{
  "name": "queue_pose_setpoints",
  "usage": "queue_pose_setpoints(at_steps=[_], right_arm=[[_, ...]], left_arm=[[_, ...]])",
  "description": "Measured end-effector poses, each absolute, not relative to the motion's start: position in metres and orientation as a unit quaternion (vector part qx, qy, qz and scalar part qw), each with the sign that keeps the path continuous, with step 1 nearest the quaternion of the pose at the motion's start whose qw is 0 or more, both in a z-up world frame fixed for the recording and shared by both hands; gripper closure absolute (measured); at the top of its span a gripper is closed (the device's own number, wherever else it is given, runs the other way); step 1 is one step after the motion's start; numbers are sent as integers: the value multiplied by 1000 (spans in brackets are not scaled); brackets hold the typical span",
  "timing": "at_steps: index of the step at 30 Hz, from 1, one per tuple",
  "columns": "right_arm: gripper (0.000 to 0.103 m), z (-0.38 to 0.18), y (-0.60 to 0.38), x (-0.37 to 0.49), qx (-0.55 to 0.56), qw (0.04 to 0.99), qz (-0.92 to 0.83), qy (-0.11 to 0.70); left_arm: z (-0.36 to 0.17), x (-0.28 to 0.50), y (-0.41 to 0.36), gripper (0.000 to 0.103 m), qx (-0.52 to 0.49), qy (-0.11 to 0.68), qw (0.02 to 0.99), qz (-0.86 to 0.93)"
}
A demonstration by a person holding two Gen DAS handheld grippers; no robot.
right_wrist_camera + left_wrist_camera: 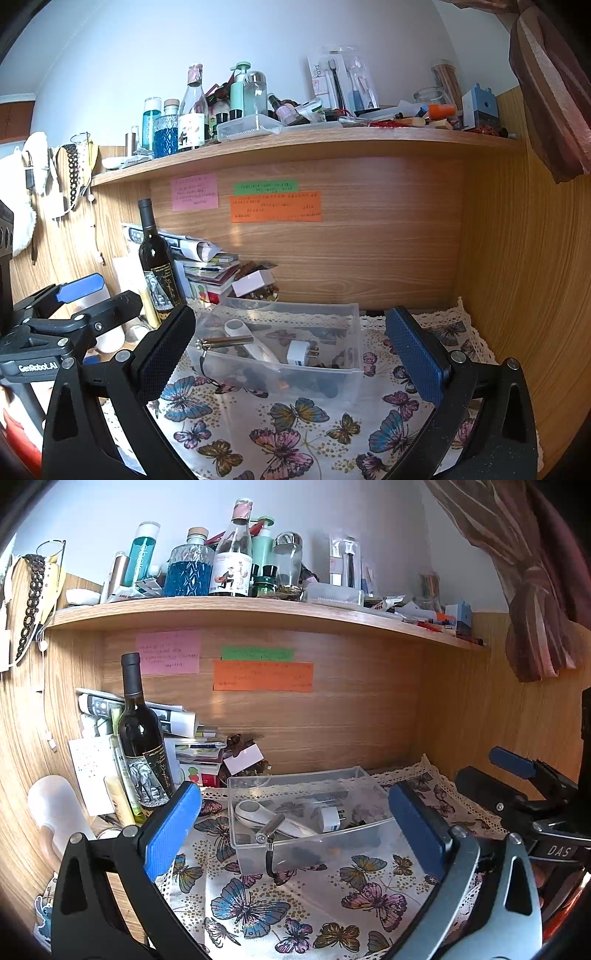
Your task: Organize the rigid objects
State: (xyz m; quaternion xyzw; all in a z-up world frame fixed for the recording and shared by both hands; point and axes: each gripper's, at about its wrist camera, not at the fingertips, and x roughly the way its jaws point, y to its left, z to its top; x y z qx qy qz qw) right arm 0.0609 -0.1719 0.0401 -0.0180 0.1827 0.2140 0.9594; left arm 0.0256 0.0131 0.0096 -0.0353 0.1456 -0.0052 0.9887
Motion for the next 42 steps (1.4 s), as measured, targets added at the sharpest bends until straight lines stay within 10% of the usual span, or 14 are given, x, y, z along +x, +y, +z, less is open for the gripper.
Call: queue_pose_setpoints(at_steps=[42], right_arm=[[0,38,-168,60,-20,958,217,184]], left_arm=[[11,20,6,0,-23,132,991,-5]])
